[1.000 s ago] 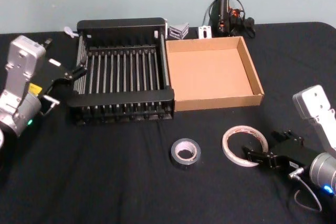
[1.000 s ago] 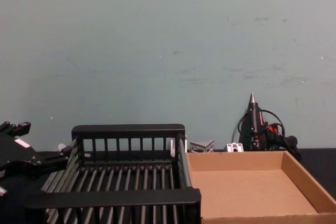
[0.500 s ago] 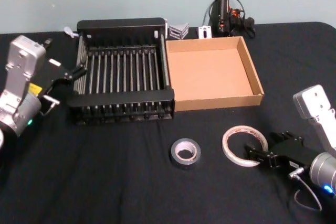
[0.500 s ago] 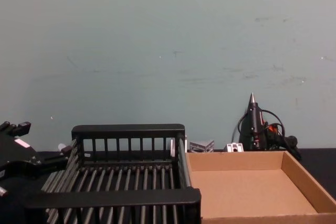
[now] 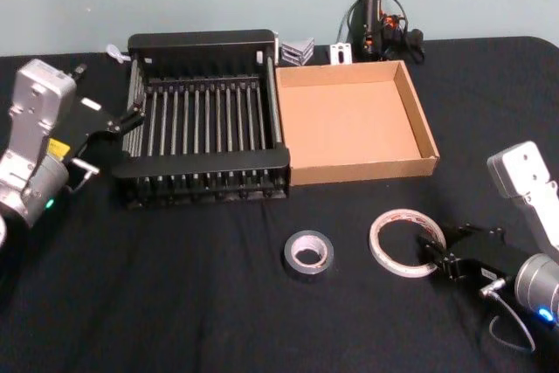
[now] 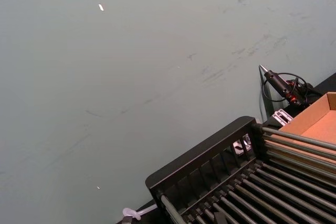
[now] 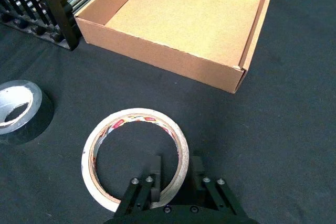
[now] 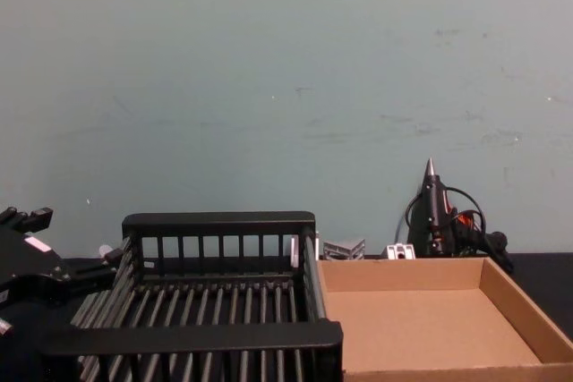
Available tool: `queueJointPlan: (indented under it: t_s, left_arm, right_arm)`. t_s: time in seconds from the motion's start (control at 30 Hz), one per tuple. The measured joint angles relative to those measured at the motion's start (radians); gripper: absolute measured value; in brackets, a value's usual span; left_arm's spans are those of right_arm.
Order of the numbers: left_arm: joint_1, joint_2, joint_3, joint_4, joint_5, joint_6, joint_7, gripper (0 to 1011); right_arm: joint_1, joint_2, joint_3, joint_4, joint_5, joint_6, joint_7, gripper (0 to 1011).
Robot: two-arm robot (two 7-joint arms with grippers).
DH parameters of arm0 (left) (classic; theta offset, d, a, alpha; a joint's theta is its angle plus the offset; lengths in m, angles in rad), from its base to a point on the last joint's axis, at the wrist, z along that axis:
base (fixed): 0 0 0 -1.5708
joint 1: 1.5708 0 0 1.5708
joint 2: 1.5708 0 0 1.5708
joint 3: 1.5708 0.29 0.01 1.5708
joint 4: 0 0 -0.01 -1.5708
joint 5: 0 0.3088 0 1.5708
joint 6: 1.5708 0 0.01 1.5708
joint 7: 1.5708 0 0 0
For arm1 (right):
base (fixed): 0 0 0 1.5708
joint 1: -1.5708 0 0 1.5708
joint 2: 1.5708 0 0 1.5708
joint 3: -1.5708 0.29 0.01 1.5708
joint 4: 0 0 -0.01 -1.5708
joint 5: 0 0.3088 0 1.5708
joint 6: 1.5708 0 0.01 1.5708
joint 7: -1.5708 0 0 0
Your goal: Pick up the white tape and place it into the black box , Pick up the silver tape and place it into the brown box.
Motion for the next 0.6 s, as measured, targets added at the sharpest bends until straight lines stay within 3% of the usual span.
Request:
queueJointPlan:
  t_s: [0.07,0.33,0.6]
  left_arm:
    - [0.000,0.000,0.000,0.000,0.000,0.000,0.000,1001]
    - [0.000,0.000,0.000,0.000,0.000,0.000,0.000,1001]
    - [0.000,0.000,0.000,0.000,0.000,0.000,0.000,1001]
  right_arm:
    - [0.000,0.000,0.000,0.000,0.000,0.000,0.000,312]
    - [0.000,0.000,0.000,0.000,0.001,0.000,0.000,113]
    - [0.000,0.000,0.000,0.000,0.001,0.000,0.000,97]
